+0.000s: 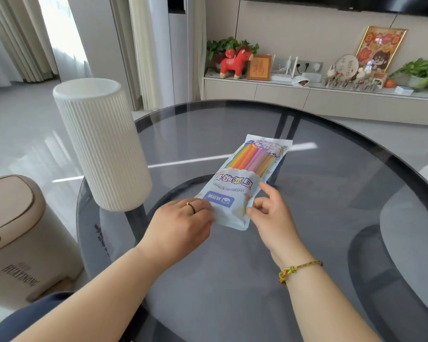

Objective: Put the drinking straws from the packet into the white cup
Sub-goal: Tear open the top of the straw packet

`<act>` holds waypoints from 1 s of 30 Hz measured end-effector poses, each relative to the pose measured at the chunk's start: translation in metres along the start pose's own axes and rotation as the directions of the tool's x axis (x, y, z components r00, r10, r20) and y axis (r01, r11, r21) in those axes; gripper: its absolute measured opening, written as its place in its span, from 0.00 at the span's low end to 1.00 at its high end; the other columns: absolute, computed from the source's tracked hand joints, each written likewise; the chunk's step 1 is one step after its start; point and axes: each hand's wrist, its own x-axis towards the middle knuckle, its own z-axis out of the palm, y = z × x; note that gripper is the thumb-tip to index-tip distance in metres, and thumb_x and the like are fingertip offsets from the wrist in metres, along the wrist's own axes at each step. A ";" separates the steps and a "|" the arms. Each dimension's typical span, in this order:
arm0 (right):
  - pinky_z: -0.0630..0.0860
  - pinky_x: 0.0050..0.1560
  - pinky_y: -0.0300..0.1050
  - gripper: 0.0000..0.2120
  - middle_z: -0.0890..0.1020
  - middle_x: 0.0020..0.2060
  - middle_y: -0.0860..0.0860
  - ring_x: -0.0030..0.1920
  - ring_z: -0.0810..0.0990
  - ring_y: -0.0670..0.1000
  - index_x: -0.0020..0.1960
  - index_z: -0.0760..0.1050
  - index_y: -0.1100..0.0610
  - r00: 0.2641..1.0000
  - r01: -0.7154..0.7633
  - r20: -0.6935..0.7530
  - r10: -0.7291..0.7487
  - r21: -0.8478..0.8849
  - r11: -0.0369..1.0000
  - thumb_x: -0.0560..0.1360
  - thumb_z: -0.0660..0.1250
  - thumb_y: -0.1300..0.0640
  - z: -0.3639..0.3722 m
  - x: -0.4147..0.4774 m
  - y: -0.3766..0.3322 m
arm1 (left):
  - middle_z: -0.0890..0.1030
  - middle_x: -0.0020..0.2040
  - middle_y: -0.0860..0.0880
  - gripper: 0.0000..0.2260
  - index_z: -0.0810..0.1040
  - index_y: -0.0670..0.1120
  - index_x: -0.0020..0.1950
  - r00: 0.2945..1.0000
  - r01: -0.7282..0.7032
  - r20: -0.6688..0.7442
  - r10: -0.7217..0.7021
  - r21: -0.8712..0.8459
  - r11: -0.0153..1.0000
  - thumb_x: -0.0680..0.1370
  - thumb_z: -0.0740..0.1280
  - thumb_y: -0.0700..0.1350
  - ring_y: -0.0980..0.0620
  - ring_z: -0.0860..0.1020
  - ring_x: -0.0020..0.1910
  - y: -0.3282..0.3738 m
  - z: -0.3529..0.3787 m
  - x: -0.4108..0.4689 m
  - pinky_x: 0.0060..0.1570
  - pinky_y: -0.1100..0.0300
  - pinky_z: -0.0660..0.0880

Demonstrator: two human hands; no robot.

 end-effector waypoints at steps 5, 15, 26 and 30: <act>0.75 0.46 0.34 0.22 0.80 0.40 0.44 0.43 0.79 0.44 0.68 0.60 0.53 0.998 -0.049 -0.016 0.059 0.370 0.928 0.76 0.60 0.59 0.009 -0.016 -0.008 | 0.85 0.34 0.51 0.09 0.80 0.42 0.30 0.984 0.082 -0.153 -0.090 -0.052 0.995 0.66 0.61 0.41 0.53 0.81 0.27 0.002 -0.011 -0.002 0.27 0.64 0.73; 0.76 0.49 0.45 0.22 0.84 0.42 0.46 0.46 0.82 0.47 0.45 0.77 0.50 0.987 -0.065 0.159 -0.011 0.466 0.882 0.57 0.63 0.38 0.010 -0.064 -0.020 | 0.85 0.38 0.50 0.08 0.81 0.42 0.33 0.958 0.126 -0.236 -0.164 -0.168 0.978 0.68 0.63 0.43 0.53 0.83 0.35 0.024 -0.028 -0.003 0.28 0.62 0.77; 0.79 0.35 0.31 0.19 0.85 0.28 0.44 0.31 0.83 0.43 0.36 0.80 0.52 0.997 -0.059 0.068 0.037 0.359 0.932 0.75 0.56 0.68 0.007 -0.068 -0.015 | 0.85 0.44 0.48 0.09 0.82 0.43 0.37 0.997 -0.019 -0.076 0.007 -0.161 0.987 0.69 0.65 0.47 0.52 0.83 0.43 0.035 -0.016 -0.005 0.52 0.56 0.76; 0.79 0.38 0.30 0.16 0.85 0.28 0.46 0.33 0.84 0.45 0.40 0.80 0.52 0.990 -0.059 0.138 0.014 0.327 0.943 0.76 0.56 0.66 0.001 -0.066 -0.013 | 0.75 0.58 0.54 0.15 0.80 0.45 0.53 0.973 0.231 0.098 -0.209 -0.443 0.866 0.68 0.72 0.47 0.55 0.76 0.58 0.032 -0.017 -0.006 0.57 0.59 0.73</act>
